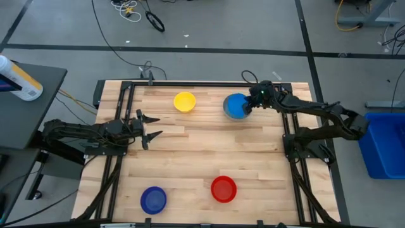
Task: Nest bowls inside each other
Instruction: Stack the blue bowl on the gray bowl
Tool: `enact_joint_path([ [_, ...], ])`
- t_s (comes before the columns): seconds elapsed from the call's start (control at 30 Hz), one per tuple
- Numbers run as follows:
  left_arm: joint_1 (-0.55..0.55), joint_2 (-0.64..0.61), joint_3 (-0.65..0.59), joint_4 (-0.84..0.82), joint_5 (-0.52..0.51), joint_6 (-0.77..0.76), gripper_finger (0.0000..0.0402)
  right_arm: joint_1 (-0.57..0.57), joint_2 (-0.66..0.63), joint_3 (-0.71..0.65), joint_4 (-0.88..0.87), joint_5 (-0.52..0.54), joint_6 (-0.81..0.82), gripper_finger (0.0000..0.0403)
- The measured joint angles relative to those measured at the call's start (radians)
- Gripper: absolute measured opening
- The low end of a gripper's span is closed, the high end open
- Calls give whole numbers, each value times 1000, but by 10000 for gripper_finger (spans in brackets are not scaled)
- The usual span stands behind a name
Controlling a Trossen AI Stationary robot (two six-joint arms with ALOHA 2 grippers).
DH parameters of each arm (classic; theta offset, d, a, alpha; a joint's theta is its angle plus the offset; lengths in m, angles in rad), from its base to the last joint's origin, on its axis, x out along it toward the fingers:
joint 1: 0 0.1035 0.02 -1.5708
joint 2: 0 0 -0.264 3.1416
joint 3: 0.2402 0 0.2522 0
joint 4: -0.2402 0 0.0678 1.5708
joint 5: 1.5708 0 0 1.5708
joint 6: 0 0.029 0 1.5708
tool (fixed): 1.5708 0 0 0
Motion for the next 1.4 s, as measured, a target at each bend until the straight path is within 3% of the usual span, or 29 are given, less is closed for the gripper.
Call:
enact_joint_path([
  [0.63,0,0,0,0,0,-1,286,-18,241,278,-336,-62,-59,1],
  [1.4,0,0,0,0,0,-2,286,-73,256,302,-395,-183,-84,1],
])
